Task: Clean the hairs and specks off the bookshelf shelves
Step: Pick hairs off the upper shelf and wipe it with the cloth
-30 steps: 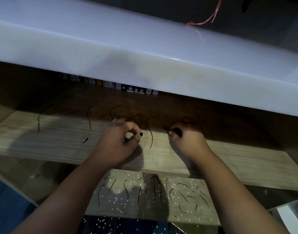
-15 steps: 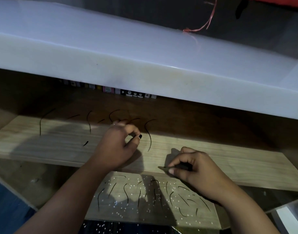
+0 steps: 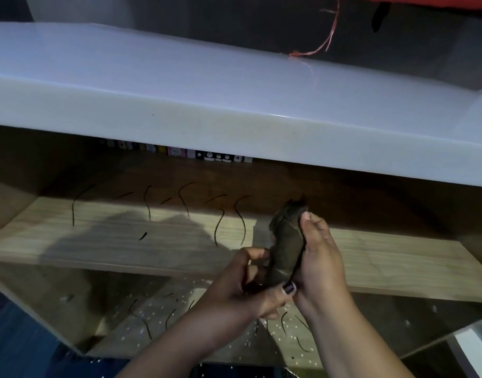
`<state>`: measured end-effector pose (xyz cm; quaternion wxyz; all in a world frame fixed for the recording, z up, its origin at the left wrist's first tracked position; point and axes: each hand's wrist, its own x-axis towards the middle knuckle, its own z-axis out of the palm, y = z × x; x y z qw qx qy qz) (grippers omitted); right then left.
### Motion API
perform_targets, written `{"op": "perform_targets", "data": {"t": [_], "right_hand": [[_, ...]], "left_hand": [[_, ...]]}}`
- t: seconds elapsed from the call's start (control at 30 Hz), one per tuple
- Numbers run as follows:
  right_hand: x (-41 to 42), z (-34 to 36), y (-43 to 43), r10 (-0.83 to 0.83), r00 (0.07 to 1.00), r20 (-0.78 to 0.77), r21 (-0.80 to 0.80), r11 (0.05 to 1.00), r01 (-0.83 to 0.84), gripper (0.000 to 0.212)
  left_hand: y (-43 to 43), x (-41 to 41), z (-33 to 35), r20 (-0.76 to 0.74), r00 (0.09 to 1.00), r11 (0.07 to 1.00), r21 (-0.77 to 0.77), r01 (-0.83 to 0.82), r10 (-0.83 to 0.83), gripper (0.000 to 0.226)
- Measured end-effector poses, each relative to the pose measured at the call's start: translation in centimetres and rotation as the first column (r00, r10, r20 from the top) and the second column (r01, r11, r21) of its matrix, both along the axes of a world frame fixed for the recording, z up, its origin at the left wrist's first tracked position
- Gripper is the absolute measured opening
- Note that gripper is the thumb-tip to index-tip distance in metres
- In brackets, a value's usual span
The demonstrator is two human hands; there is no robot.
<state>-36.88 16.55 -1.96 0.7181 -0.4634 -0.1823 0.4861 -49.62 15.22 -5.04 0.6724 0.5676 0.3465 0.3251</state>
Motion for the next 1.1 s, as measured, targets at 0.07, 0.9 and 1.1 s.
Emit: {"op": "perform_targets", "data": {"t": [0.07, 0.9, 1.1], "right_hand": [[-0.2, -0.4, 0.0, -0.003, 0.995, 0.098, 0.008, 1.000, 0.002, 0.002], [5.2, 0.7, 7.2, 0.318, 0.062, 0.946, -0.321, 0.946, 0.037, 0.043], [4.6, -1.1, 15.0, 0.268, -0.171, 0.948, -0.254, 0.962, 0.101, 0.036]], "left_hand": [[0.0, -0.1, -0.1, 0.012, 1.000, 0.999, 0.043, -0.002, 0.002, 0.054], [8.6, -7.3, -0.6, -0.090, 0.869, 0.788, 0.474, -0.392, 0.487, 0.018], [9.1, -7.6, -1.9, -0.070, 0.879, 0.766, 0.527, -0.369, 0.472, 0.036]]}}
